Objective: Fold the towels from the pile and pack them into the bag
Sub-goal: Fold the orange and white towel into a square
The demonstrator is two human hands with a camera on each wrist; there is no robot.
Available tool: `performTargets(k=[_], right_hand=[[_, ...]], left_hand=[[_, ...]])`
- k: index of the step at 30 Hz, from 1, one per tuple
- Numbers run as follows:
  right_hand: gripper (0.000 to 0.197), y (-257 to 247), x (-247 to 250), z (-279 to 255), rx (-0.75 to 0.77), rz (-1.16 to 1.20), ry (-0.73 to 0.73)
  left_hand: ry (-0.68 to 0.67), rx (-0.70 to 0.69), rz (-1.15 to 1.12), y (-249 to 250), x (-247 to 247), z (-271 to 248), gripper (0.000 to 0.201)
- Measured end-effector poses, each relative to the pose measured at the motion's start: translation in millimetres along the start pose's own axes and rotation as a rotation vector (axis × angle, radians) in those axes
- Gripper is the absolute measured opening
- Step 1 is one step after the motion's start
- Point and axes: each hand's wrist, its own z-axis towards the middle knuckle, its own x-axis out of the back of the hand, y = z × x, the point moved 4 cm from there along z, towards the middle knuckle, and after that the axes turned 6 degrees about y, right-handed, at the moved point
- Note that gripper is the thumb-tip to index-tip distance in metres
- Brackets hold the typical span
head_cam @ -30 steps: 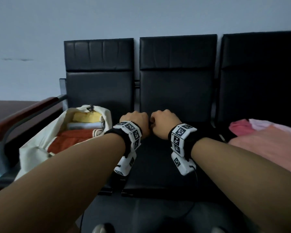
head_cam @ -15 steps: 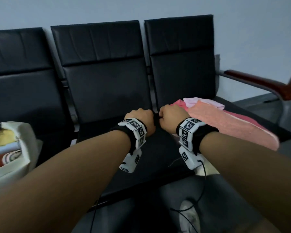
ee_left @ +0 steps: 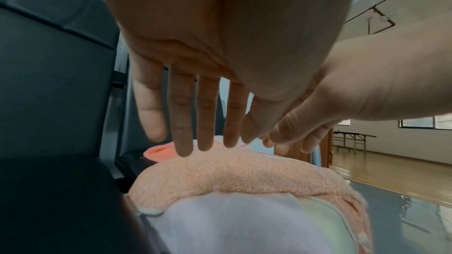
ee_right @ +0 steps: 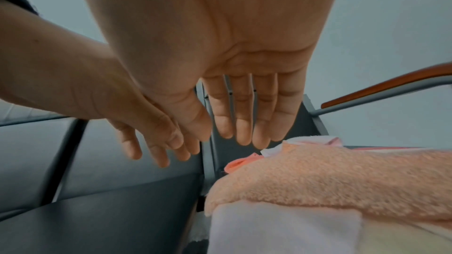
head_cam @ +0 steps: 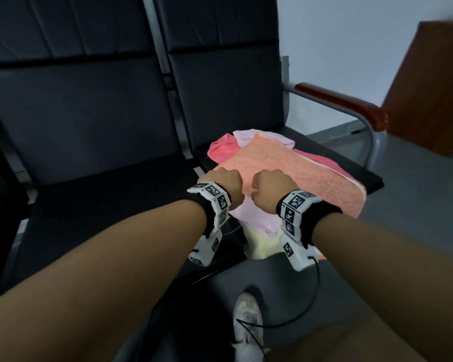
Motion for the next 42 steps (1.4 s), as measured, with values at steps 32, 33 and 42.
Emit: performTargets(k=[32, 33, 42], right_hand=[[0.024, 62.3, -43.0, 29.4, -0.115, 0.094, 0.152], [0.023, 61.7, -40.4, 30.9, -0.098, 0.112, 0.180], [0.019, 44.7, -3.9, 24.9, 0.022, 0.163, 0.355]], left_hand=[[-0.132, -0.135, -0.165, 58.4, -75.6, 65.7, 0.044], [-0.127, -0.147, -0.150, 59.6, -73.5, 66.4, 0.049], [0.157, -0.050, -0.436, 56.1, -43.7, 69.5, 0.029]])
